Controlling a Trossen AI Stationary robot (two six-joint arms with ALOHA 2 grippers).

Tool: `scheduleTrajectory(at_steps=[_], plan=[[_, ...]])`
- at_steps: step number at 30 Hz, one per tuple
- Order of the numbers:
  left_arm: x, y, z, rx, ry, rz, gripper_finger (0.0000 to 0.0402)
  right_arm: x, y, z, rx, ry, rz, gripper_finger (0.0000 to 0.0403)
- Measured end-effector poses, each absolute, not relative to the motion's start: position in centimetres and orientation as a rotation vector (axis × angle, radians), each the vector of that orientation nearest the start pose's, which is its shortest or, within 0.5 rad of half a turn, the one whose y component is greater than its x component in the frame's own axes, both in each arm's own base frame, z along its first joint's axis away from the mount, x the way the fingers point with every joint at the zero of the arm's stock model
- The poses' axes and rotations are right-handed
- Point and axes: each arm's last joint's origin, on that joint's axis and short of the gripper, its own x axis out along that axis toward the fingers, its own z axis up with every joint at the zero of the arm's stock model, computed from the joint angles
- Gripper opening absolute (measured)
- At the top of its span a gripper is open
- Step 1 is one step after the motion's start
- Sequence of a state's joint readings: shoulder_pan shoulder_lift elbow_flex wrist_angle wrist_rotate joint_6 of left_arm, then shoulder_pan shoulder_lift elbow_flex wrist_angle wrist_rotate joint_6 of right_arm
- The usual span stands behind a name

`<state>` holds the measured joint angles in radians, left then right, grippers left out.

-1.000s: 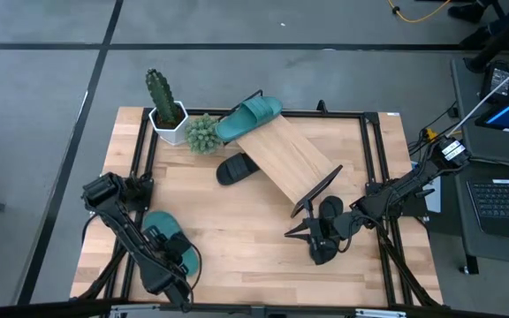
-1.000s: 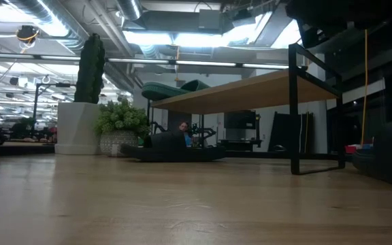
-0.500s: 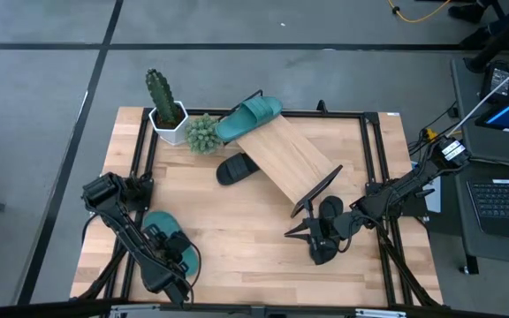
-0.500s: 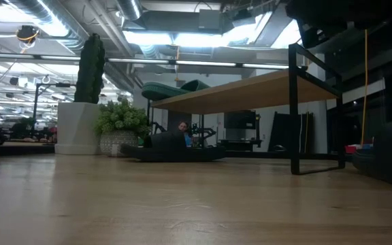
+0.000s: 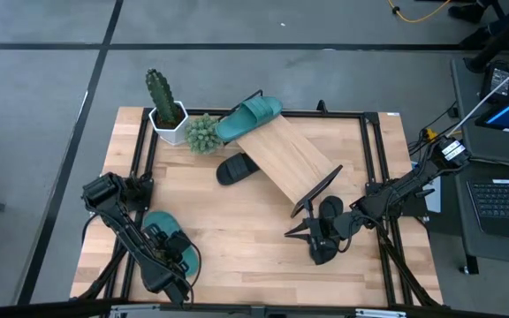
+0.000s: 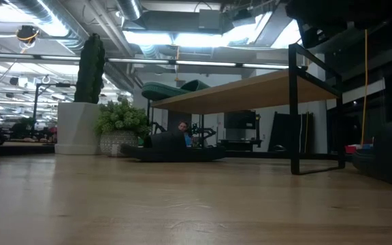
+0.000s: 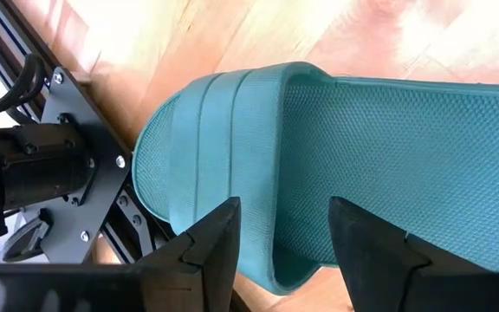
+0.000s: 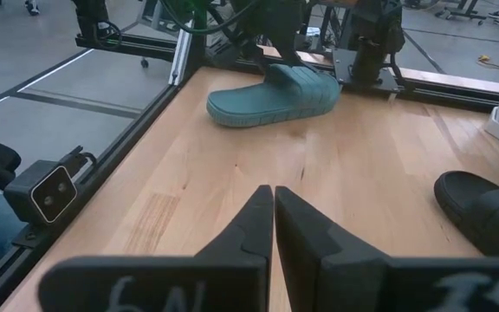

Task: Pick and place slides into the shelf
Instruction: Put the green slides on the shelf

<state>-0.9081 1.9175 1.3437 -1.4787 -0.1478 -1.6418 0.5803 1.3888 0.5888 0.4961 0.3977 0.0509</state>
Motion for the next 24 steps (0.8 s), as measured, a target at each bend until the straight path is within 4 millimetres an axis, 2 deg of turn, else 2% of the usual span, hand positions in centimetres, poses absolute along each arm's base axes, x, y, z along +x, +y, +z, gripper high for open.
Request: scheduleTrajectory(at_steps=[16, 24], plan=[[19.1, -23.5, 18.4, -0.139, 1.471, 0.948, 0.0167, 23.7, 14.2, 20.1, -0.092, 0.274, 0.174, 0.0019], [18.5, -22.8, 17.3, -0.139, 1.520, 1.006, 0.0167, 23.7, 14.2, 20.0, -0.094, 0.278, 0.174, 0.0019]])
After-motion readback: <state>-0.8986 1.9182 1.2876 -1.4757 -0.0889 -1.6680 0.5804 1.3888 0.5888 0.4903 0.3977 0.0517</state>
